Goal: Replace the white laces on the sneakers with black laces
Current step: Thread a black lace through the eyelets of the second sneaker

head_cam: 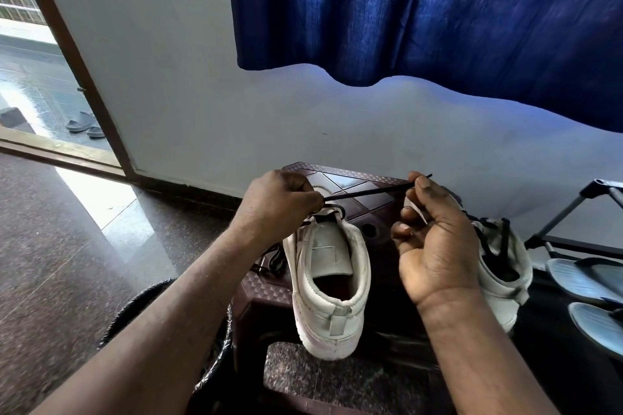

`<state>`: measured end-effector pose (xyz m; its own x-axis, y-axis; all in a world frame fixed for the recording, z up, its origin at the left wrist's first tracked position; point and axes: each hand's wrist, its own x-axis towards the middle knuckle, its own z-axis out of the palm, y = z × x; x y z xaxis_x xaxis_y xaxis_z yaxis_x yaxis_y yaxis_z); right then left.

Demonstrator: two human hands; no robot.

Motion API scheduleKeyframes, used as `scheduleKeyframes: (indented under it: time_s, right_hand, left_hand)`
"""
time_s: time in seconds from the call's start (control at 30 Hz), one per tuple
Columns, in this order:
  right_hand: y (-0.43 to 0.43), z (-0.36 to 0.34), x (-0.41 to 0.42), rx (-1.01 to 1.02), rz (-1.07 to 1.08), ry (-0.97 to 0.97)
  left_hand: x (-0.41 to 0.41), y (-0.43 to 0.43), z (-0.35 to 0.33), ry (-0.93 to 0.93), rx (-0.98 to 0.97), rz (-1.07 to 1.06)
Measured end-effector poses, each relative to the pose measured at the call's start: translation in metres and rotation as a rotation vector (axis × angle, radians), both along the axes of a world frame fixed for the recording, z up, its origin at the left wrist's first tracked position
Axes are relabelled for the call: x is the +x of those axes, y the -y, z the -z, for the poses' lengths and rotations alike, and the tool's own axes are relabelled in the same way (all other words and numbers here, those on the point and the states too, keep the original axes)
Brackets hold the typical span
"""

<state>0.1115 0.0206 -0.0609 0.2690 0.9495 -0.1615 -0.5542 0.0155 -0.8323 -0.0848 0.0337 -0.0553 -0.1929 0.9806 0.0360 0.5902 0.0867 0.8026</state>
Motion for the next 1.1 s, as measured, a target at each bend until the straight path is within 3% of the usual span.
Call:
scheduleKeyframes:
  time_s: [0.17,0.3,0.43,0.6,0.8,1.1]
  right_hand:
    - [-0.003,0.005,-0.001,0.11,0.182,0.1]
    - [0.003,0.005,-0.006,0.371,0.324,0.469]
    - [0.016,0.003,-0.022,0.454,0.081,0.867]
    - [0.016,0.007,-0.033,0.391,-0.157,1.114]
    - [0.015,0.008,-0.03,0.378,-0.143,1.271]
    - [0.023,0.003,-0.031,0.337,-0.042,1.456]
  left_hand:
    - [-0.002,0.001,0.001,0.067,0.076,0.03]
    - [-0.01,0.009,-0.009,0.019,0.088,0.034]
    - [-0.008,0.026,-0.011,0.092,-0.08,0.19]
    - [-0.006,0.042,-0.017,-0.136,-0.017,0.063]
    - [-0.008,0.06,-0.02,-0.011,-0.053,0.036]
    - [-0.018,0.049,-0.008,0.354,-0.146,0.077]
